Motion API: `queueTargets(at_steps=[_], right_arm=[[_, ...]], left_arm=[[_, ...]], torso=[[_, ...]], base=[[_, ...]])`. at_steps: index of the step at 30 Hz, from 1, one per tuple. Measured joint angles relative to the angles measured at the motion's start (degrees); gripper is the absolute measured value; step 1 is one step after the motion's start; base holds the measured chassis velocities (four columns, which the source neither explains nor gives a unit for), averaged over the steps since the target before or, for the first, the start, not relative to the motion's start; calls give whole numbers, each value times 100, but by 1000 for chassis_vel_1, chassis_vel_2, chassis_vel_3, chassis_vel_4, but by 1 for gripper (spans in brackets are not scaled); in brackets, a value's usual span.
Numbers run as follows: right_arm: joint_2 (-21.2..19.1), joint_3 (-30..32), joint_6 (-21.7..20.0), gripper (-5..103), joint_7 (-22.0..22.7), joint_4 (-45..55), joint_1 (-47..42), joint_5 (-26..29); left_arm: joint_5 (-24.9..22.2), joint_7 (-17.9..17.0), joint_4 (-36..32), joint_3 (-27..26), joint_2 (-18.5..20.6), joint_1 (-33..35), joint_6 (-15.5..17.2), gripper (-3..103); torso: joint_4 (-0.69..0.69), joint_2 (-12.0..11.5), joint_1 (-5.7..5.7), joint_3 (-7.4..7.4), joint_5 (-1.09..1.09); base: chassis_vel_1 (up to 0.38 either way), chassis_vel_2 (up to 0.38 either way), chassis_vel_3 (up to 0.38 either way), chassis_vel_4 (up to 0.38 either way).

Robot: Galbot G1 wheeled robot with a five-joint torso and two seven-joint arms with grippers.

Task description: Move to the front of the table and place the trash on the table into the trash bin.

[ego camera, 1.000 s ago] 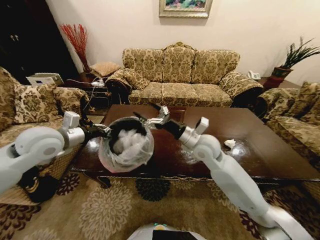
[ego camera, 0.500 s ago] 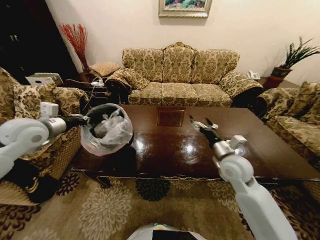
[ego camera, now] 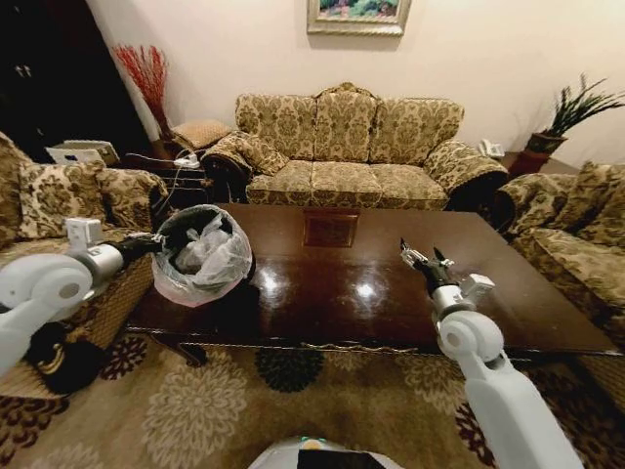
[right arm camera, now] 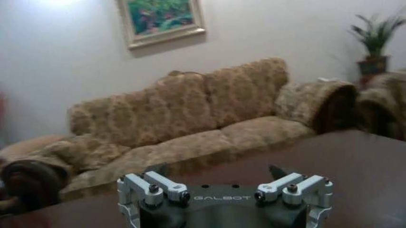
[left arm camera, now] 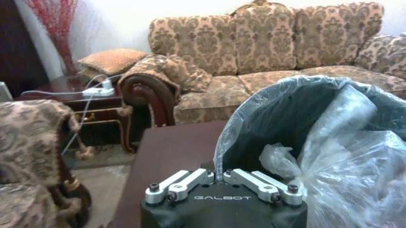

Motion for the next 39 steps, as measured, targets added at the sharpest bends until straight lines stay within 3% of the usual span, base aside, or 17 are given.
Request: queueTargets(at_steps=[6,9,13,20,21,29,32,35,36,39], right_arm=[[84,-109,61,100,112,-400,47,-148],[136,-186,69,100,135,-682,162,-234],[285,-397,142,100,113,-1542,425,-610],[478,-701,162,100,-29,-2330,740,-764],[525,-754,172,100,-71,-2423,792,-785],[657,-875,225,103,-135,-3027,1139,-953],[677,-887,225,95,-184,-3153,1211,-965],[693,-905,241,79,-307,-3258,1259,-962],[693,-905,241,79,-307,-3258,1259,-962],[685,-922,227,63,-366,-3261,1288,-904]], left_arm=[[-10,35,-57,31,49,-45,-10,2],[-7,26,-149,62,50,-52,-58,2],[-3,29,-438,86,-10,-36,-79,2],[-3,29,-517,109,-15,-37,-79,2],[-10,26,-539,109,-23,-33,-78,2],[-25,71,-632,114,-123,5,-73,2],[-24,110,-623,119,-126,9,-73,2],[-27,116,-583,120,-103,0,-75,2],[-27,116,-583,120,-103,0,-75,2],[-44,117,-578,125,-92,-7,-84,2]], torso=[[-4,-1,1,1,-11],[-1,0,1,1,4],[-6,0,1,1,-5],[2,-1,1,1,-13],[6,-1,1,1,-9],[-2,-1,1,1,0],[-3,0,1,1,-6],[0,-1,1,1,-6],[0,-1,1,1,-6],[0,-1,1,1,-6]], base=[[-285,-295,267,268],[-234,-238,243,225],[-106,-135,136,92],[0,1,-11,-4],[73,72,-7,-24],[5,9,1,-2],[0,0,0,0],[0,0,0,0],[0,0,0,0],[0,0,0,0]])
